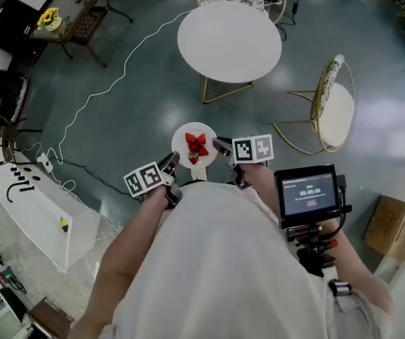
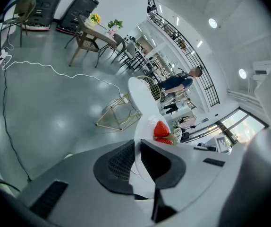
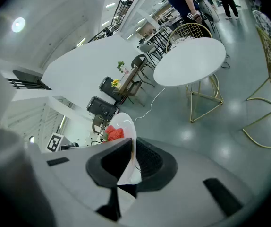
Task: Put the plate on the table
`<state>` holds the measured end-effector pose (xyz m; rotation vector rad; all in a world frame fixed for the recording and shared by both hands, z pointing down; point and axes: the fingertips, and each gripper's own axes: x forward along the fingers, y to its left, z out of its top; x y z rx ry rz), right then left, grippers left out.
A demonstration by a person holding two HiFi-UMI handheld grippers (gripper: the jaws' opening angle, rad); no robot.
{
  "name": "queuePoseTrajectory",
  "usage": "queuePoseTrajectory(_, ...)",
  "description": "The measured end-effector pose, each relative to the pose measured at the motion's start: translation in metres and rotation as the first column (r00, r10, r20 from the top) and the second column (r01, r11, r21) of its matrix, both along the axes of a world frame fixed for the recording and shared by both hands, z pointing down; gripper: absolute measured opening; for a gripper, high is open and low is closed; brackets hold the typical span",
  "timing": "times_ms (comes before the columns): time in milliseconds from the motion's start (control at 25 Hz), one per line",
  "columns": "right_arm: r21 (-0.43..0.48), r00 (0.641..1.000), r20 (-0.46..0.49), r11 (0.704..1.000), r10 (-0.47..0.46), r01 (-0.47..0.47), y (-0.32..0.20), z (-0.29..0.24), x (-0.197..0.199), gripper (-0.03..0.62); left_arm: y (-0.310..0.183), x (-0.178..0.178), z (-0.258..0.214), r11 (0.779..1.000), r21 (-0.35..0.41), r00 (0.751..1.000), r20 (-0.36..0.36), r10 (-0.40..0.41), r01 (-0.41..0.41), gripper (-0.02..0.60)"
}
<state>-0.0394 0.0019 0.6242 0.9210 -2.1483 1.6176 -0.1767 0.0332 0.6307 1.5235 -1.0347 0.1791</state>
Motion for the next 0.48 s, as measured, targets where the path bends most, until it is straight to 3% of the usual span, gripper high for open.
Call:
queuePoseTrajectory(120, -0.007, 1.0, 0.009, 1.0, -0.022, 0.022, 0.008, 0.004, -0.006, 0.037, 0.01, -0.005, 0.004, 1.0, -0.011, 1.0, 0.004, -0.018, 0.018, 0.038)
queuePoseTrajectory(320, 0.018, 1.0, 0.012, 1.0, -0.025, 0.025, 0.087, -0.008, 0.046, 0.038, 0.094, 0.048, -0.015, 1.0, 0.006, 1.0, 0.007, -0.029, 0.029, 0.038)
queuePoseTrajectory(480, 0.023, 0.999, 0.042, 1.0, -0.016, 0.015, 0.101, -0.005, 0.05, 0.038, 0.107, 0.052, -0.012, 1.0, 0.006, 0.999, 0.021, -0.027, 0.027, 0.038)
